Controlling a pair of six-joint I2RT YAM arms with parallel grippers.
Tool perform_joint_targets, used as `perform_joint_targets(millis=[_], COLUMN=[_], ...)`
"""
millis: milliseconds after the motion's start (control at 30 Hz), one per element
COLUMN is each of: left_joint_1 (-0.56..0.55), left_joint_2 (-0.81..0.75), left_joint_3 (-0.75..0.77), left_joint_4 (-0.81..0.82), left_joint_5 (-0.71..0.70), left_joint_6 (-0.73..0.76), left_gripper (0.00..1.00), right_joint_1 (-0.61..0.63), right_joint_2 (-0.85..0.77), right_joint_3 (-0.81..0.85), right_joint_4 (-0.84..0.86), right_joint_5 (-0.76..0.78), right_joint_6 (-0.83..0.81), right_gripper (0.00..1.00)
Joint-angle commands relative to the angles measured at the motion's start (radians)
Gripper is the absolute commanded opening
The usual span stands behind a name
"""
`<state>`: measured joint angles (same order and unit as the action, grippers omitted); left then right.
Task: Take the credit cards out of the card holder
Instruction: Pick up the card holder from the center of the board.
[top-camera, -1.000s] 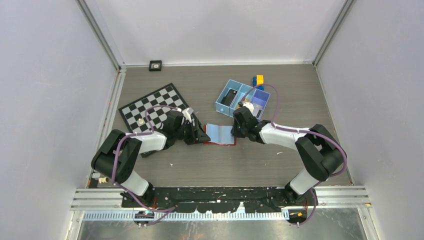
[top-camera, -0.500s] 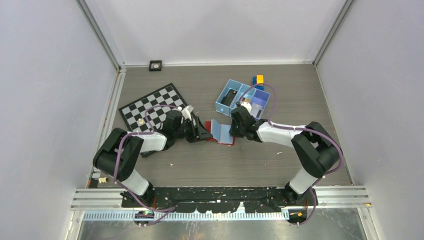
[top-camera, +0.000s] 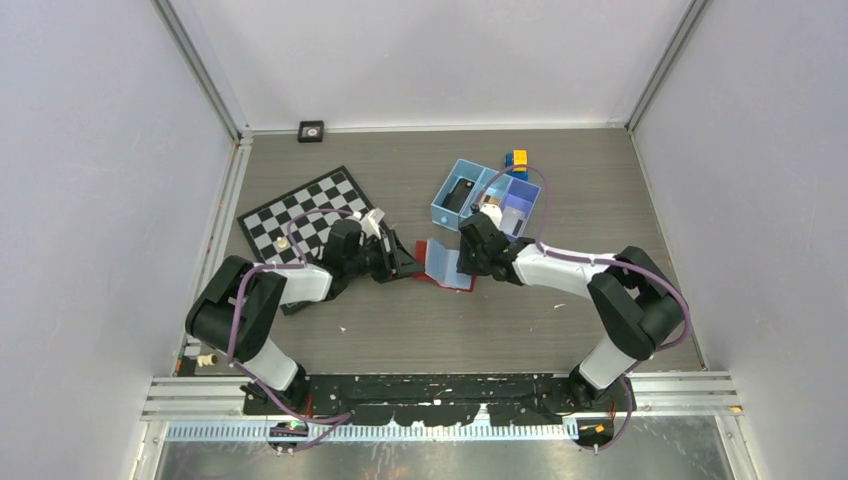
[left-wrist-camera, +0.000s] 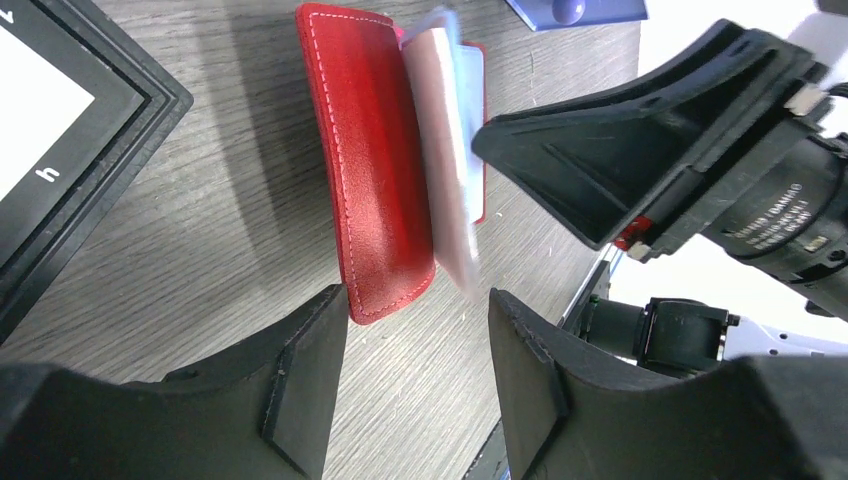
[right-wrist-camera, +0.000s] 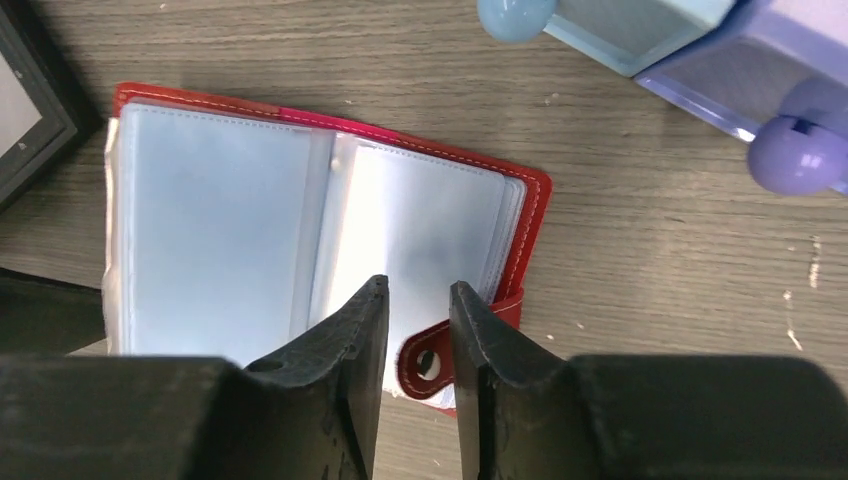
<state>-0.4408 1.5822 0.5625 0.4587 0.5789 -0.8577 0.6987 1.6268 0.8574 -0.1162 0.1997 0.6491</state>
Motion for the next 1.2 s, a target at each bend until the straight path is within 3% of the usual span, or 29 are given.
perform_joint_targets(millis=[0,233,467,600,900,1167], left_joint_1=[0.009,0.012,0.013,0.013,0.013,-0.021], left_joint_2=[-0.031,-0.028,-0.026,-0.024,0.003,0.131], left_joint_3=[-0.014,-0.014,-0.016,-0.019,-0.021,0.035], left_joint_4=[0.049,0.055,0.069,0.083,0.168,0.348], left_joint_5=[0.022,0.033,0.043,0.050,0.078,0.152], left_joint_6=[-0.001,-0.007,-0.014,-0.021,-0.060,-0.170], left_gripper=[0.55,0.55,0.54,0.54,0.53,0.52], right_joint_1=[0.010,0.013,0.036,0.035,0.017,-0.028], right_joint_2=[-0.107,-0.190,-0.158,-0.049,0.079,0.104], right_joint_3=[0.004,0.003,0.015,0.063,0.114,0.097], right_joint_4=[-0.031,-0.079,-0.030,-0.029,-0.045,-0.015], right_joint_5=[0.077,0.145,0.012,-0.070,-0.079,-0.176], right_joint_6=[-0.013,-0.030,-0.066,-0.065,-0.039,0.007], right_gripper=[0.36,0.50,0.50,0.43,0.20,0.16])
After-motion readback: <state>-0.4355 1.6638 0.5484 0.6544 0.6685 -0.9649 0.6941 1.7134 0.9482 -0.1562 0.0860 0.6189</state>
